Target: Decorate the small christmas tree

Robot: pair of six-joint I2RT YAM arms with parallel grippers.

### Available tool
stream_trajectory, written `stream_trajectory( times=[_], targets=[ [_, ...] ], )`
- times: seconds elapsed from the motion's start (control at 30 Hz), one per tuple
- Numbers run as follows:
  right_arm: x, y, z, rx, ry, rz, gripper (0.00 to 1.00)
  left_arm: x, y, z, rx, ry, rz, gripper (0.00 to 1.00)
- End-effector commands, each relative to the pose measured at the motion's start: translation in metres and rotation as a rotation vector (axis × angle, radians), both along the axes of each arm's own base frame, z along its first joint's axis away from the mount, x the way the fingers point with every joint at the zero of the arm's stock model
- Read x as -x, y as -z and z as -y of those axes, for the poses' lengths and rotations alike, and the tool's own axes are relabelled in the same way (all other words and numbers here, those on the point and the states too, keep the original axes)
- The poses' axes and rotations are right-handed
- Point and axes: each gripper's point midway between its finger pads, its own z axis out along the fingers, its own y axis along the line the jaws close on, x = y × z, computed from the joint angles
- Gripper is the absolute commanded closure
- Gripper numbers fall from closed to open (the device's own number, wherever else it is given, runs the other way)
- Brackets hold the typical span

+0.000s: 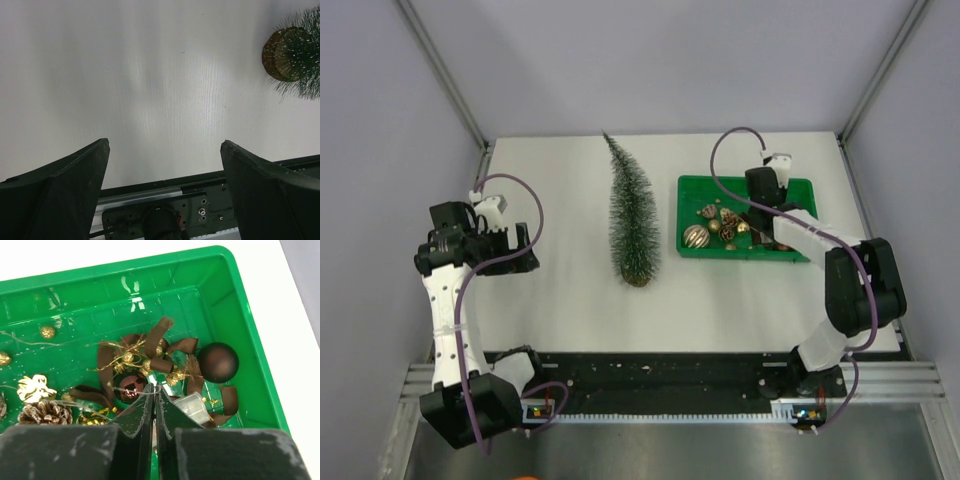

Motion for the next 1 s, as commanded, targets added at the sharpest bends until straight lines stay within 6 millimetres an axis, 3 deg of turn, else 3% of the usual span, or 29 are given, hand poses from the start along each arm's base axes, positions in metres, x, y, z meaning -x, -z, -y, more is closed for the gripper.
stream_trajectory(
  times=[0.0,0.1,0.2,0.37,0.43,0.53,0.63,0.8,0.97],
  targets=[
    [-0.023,-0.037,-0.010,-0.070,-0.017,0.128,1.00,-0.007,-0.008,-0.006,-0.033,0.009,0.043,0.01],
    [-0.024,-0.075,-0.020,-0.124,-0.059,0.214,1.00,-0.007,-0.009,-0.007,-0.040,0.005,0.047,0.01],
    [-0.024,-0.128,-0.034,-0.175,-0.124,0.307,1.00,-0.008,-0.012,-0.007,-0.040,0.008,0.058,0.01],
    [-0.015,-0.235,-0.072,-0.260,-0.290,0.453,1.00,-0.008,-0.020,-0.004,-0.036,0.014,0.077,0.01],
    [-0.009,-0.286,-0.089,-0.291,-0.362,0.520,1.00,-0.007,-0.026,-0.003,-0.039,0.018,0.092,0.01],
    [0.004,-0.345,-0.107,-0.316,-0.436,0.604,1.00,-0.006,-0.040,-0.001,-0.052,0.034,0.138,0.01],
    [0.020,-0.402,-0.121,-0.371,-0.514,0.695,1.00,-0.004,-0.066,0.001,-0.083,0.052,0.228,0.01],
    [0.054,-0.475,-0.131,-0.445,-0.620,0.824,1.00,0.006,-0.132,0.025,-0.090,0.162,0.442,0.01],
    [0.091,-0.515,-0.136,-0.509,-0.730,0.912,1.00,0.027,-0.210,0.078,0.011,0.394,0.727,0.01]
  ],
)
